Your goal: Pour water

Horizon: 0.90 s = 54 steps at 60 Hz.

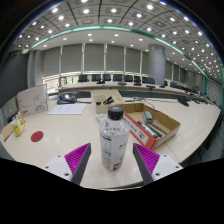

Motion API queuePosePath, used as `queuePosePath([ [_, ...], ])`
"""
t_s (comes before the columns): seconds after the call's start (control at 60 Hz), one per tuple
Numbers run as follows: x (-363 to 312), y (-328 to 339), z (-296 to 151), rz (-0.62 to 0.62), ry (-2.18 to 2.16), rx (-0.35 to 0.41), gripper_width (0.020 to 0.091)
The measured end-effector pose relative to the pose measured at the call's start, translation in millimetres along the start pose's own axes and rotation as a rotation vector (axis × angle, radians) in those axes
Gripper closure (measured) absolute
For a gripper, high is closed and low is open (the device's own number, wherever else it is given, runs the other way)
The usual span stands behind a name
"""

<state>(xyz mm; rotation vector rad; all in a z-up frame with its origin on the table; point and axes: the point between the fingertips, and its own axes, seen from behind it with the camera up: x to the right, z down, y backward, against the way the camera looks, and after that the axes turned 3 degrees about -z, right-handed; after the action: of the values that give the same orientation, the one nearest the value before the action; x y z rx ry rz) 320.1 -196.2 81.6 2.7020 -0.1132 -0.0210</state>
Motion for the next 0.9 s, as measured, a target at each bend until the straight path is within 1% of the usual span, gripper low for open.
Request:
queuePosePath([
  [0.083, 3, -27, 4, -0.016, -0.01, 0.021, 0.0252],
  [0.183, 1, -46, 4, -0.035, -0.016, 0.045, 0.0301],
  [0.2, 0, -49, 4, -0.039, -0.015, 0.047, 0.0317],
  [0.25, -1, -59, 4, -0.043, -0.014, 0.055, 0.0394],
  [0.317, 2, -63, 2, -0.03, -0.008, 0.076, 0.0536],
  [0.35, 1, -66, -1, -0.028, -0.008, 0.083, 0.0534],
  [0.483, 1, -66, -1, -0.027, -0.011, 0.086, 0.0622],
  [0.617, -1, -64, -3, 0.017, 0.07, 0.07, 0.0708],
  [0.75, -6, -63, -16, 0.061, 0.135, 0.054, 0.0707],
  [0.9, -30, -56, -60, 0.119, 0.237, 0.072, 0.0707],
])
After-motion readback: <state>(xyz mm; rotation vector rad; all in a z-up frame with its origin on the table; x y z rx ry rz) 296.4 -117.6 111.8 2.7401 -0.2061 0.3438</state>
